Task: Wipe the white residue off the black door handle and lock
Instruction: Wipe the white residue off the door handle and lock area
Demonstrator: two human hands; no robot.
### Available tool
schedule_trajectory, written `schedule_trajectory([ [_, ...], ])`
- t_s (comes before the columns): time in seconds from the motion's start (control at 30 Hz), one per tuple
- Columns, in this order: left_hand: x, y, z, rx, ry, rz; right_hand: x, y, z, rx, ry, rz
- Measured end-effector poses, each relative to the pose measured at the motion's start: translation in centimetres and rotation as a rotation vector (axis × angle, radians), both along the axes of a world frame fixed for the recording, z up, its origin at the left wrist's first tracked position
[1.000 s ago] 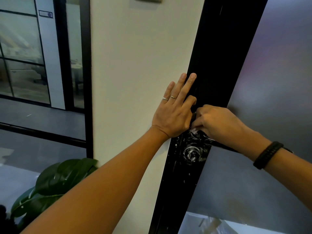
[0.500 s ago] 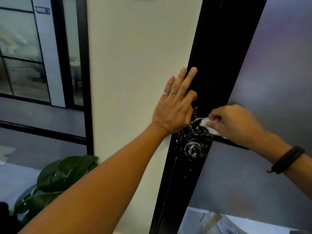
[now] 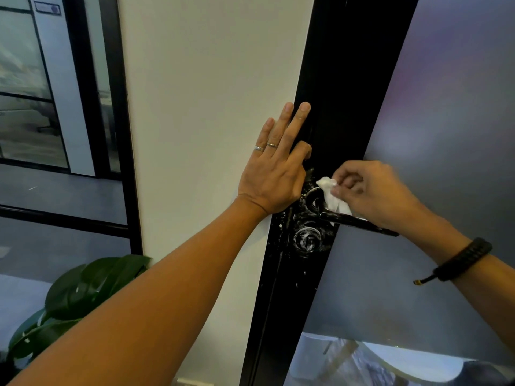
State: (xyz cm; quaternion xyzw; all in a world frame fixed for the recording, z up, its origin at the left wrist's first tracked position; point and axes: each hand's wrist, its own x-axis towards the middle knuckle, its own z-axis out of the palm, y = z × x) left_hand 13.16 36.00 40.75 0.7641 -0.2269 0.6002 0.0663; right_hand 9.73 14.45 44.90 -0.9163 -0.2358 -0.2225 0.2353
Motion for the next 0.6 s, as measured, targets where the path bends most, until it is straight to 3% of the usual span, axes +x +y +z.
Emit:
schedule_trajectory([
  [0.13, 0.0, 0.0, 0.0, -0.001, 0.002, 0.011, 0.1, 2.1, -0.3, -0.209, -0.062, 0.029],
  [0.3, 0.1, 0.1, 0.0, 0.001, 0.004, 0.019, -1.7, 1.1, 0.7, -0.36, 0.033, 0.201],
  [0.43, 0.1, 0.0, 0.0, -0.005, -0.002, 0.013, -2.6, -1.1, 1.4, -0.286, 0.127, 0.247],
  [0.6, 0.1, 0.0, 0.0, -0.016, -0.003, 0.018, -3.3, -0.7, -0.2, -0.269, 0.014, 0.28],
])
